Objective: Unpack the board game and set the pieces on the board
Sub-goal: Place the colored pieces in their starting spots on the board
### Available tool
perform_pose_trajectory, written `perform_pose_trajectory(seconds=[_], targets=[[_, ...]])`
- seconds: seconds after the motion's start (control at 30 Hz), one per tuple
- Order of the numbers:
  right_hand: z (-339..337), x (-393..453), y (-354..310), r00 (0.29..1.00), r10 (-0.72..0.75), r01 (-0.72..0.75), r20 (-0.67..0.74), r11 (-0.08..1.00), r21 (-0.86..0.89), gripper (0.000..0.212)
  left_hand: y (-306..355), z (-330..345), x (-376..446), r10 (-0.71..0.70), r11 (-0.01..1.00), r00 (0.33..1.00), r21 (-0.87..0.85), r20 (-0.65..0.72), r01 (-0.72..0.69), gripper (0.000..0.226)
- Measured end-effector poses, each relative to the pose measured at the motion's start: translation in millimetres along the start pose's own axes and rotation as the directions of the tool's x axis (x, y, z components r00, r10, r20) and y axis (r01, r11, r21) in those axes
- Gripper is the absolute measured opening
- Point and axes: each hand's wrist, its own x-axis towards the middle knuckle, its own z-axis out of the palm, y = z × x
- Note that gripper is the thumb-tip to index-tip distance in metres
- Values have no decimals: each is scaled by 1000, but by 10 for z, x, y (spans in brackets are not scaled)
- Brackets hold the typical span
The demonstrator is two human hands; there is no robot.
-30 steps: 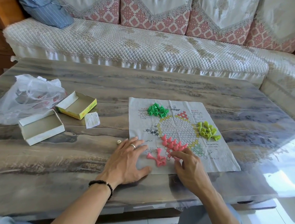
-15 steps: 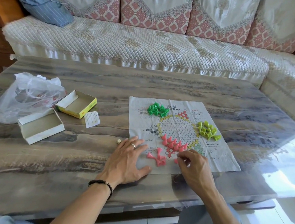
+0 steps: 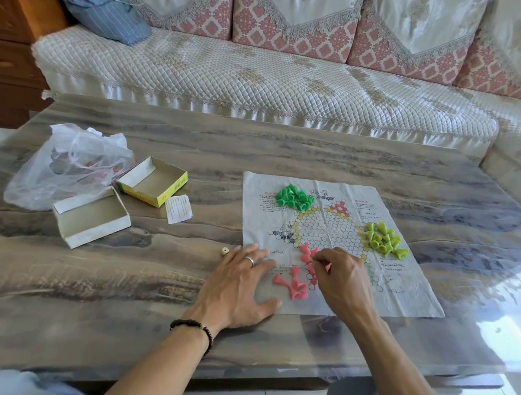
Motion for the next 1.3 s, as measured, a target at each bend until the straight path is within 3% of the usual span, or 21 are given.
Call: perform_pose_trajectory(seconds=[0.27, 0.43, 0.63, 0.77, 0.93, 1.17, 1.3], targets=[[83, 4, -29, 1000, 10, -10, -2, 1000, 13, 8, -22, 27, 9, -1, 1000, 1000, 3, -1, 1, 79], [15, -58, -59, 995, 0, 6, -98, 998, 67, 5, -24, 33, 11, -4, 1000, 1000, 5, 2, 4, 78], [-7, -8, -74, 964, -265, 264, 25, 940, -216, 9, -26, 34, 5, 1, 1000, 1000, 6, -6, -1, 76], [39, 65, -137, 964, -234, 264, 128, 910, -320, 7, -11, 22, 6, 1, 1000, 1000, 5, 1, -1, 76], [57, 104, -233, 973, -102, 151, 209, 961, -233, 9, 0, 6, 5, -4, 1000, 1000, 9, 16, 4, 75], [-186, 89, -219, 998, -25, 14, 58, 981, 195, 6, -9, 13, 1, -6, 1000, 999, 18, 36, 5, 77], [-353, 5, -90, 996, 38, -55, 76, 968, 243, 11, 0, 0, 1, 1, 1000, 1000, 14, 29, -1, 79]])
